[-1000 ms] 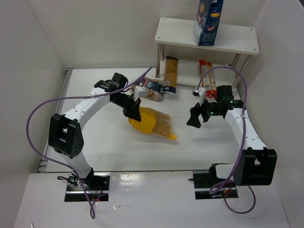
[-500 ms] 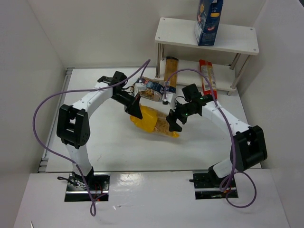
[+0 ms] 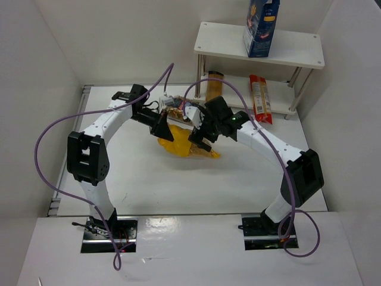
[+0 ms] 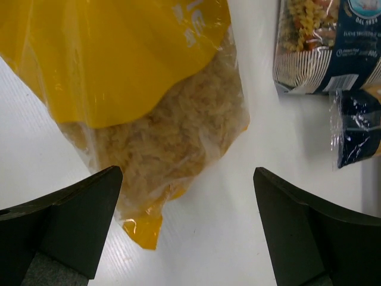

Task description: Place and organize the pasta boxes and bags onto the shelf

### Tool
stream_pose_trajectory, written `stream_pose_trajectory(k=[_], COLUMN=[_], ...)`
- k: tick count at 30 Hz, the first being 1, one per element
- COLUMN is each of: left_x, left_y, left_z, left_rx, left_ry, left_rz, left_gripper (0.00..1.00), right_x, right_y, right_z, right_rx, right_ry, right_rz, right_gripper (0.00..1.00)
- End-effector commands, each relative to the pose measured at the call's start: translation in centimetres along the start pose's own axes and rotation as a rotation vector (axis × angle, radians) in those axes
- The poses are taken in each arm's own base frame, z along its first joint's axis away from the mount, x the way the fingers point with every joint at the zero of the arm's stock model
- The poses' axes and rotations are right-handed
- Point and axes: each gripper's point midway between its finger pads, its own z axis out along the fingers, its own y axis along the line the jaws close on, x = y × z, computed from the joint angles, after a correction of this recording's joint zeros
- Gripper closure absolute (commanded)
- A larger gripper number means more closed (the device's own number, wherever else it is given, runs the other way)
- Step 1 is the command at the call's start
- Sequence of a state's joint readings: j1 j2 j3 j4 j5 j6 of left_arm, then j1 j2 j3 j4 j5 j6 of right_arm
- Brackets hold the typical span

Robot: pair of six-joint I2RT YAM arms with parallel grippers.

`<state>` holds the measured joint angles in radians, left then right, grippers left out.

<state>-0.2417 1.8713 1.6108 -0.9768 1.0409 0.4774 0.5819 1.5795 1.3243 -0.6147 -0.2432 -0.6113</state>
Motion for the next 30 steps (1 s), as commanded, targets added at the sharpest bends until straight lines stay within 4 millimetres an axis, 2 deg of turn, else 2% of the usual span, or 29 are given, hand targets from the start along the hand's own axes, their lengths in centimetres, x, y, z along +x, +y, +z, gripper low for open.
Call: stream_pose_trajectory(k=[1,4,10,12,17,23,30], left_x=[-4.8,-5.2,-5.6,-6.0,-5.5,-5.6,-5.5], left_y=[-4.7,-4.5,-3.9,-4.5,-5.0,-5.8,-6.6], left_z=[-3.4,-4.9,-7.9,-8.5,-8.3,-8.6,-8.7], left_rx=[0.120,0.106,0.074,0.073,0.087,0.090,0.108], left_ry=[-0.195,-0.239,-0.317,-0.333,-0.336,-0.346,-0.355], left_rz=[0.127,0.130,0.113,0.129,0.105,0.132,0.135], left_gripper=[1.00,1.00,1.00,1.00,1.00,1.00,1.00], right_x=[-2.3,-2.7,-4.4,-4.4,-4.8,-4.9,-5.1], right_y=[-0.8,-0.5,0.3,0.2,-0.5,0.3,-1.3], right_z=[0.8,1.6,1.2,1.1,1.5,2.7,2.9], right_rx=[0.081,0.073,0.040,0.061,0.119,0.168,0.261], right_ry=[-0.007,-0.001,-0.029,-0.016,-0.009,0.035,0.038], right_rz=[-0.028,-0.031,-0.038,-0.045,-0.070,-0.131,-0.129], right_gripper=[0.00,0.00,0.00,0.00,0.00,0.00,0.00])
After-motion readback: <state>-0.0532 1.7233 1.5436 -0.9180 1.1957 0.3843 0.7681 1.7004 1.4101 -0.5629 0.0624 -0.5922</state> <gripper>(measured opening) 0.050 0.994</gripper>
